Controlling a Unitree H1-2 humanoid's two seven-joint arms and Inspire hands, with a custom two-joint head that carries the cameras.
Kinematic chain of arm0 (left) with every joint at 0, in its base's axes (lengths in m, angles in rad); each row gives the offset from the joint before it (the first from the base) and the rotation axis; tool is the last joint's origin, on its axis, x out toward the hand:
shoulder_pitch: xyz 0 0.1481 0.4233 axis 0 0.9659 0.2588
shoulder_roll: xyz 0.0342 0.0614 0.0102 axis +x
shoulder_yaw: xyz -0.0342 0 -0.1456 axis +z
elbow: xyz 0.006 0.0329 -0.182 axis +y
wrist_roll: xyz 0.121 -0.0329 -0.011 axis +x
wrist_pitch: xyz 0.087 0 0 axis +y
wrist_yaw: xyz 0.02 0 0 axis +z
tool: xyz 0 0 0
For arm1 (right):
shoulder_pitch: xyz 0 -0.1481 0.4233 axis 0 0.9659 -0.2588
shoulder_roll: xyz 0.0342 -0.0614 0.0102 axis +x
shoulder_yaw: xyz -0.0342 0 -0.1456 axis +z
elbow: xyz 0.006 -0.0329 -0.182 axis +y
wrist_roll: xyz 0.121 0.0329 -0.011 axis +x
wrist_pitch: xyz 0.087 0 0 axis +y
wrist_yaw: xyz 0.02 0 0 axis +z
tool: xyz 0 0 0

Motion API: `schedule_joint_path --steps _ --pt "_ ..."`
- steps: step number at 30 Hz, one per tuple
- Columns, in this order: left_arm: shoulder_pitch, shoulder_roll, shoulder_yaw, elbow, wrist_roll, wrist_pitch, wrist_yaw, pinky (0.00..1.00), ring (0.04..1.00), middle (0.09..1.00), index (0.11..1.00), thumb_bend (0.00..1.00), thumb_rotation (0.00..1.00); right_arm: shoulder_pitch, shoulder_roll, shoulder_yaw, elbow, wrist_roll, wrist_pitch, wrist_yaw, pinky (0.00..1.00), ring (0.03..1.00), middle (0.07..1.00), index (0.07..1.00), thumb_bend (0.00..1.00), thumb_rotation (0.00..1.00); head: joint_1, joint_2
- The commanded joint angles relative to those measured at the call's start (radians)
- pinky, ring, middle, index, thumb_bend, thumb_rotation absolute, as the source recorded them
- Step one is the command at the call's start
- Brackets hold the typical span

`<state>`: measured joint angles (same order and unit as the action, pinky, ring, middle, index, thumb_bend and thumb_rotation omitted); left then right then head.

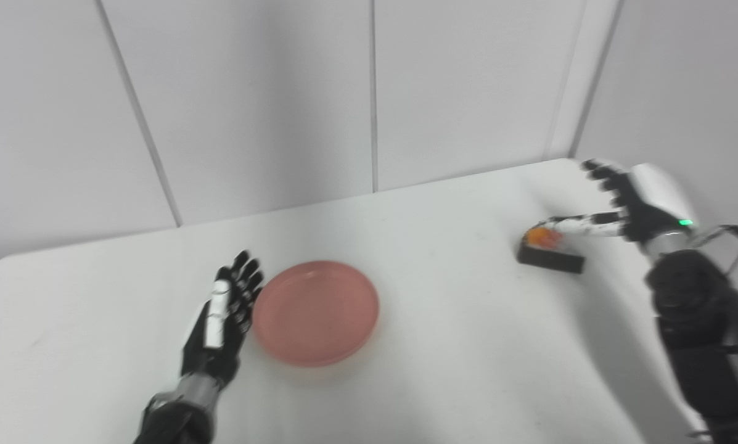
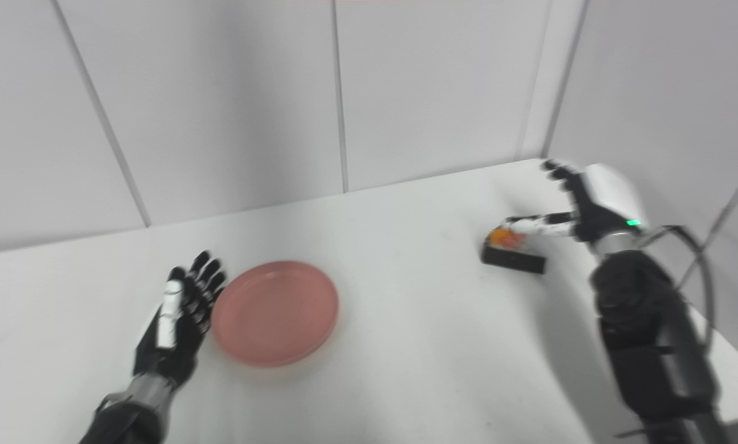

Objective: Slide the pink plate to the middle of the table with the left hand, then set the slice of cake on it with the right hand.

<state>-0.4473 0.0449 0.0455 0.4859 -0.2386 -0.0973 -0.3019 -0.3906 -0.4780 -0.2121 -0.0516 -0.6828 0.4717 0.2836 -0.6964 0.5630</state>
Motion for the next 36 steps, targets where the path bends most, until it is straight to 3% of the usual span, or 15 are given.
schedule_joint_path --steps 1,6,19,27,36 --pt "-0.036 0.019 0.019 0.026 -0.011 -0.051 -0.005 1.0 1.0 1.0 1.0 0.63 1.0 -0.056 0.017 -0.021 0.005 -0.017 -0.002 -0.017 0.73 0.822 0.856 0.874 0.98 0.39 -0.011 0.004" --pt "-0.062 0.04 0.033 0.087 -0.019 -0.064 -0.026 1.0 1.0 1.0 1.0 0.68 0.98 -0.078 0.045 -0.013 0.055 -0.035 -0.002 -0.04 0.82 0.894 0.91 0.897 0.98 0.38 -0.041 0.005" --pt "-0.101 0.074 0.046 0.234 -0.018 -0.147 -0.083 1.0 1.0 1.0 1.0 0.74 0.97 -0.098 0.06 0.042 0.128 -0.04 -0.002 -0.099 0.81 0.905 0.93 0.906 0.96 0.4 -0.056 0.013" --pt "-0.095 0.072 0.051 0.226 -0.026 -0.144 -0.095 1.0 1.0 1.0 1.0 0.73 0.97 -0.094 0.052 0.048 0.158 -0.042 -0.002 -0.103 0.81 0.907 0.931 0.906 0.96 0.35 -0.052 0.026" --pt "-0.069 0.064 0.035 0.151 -0.01 -0.124 -0.083 1.0 1.0 1.0 1.0 0.72 0.99 -0.09 0.049 0.024 0.199 -0.035 -0.002 -0.078 0.78 0.905 0.926 0.904 0.99 0.26 -0.046 0.037"
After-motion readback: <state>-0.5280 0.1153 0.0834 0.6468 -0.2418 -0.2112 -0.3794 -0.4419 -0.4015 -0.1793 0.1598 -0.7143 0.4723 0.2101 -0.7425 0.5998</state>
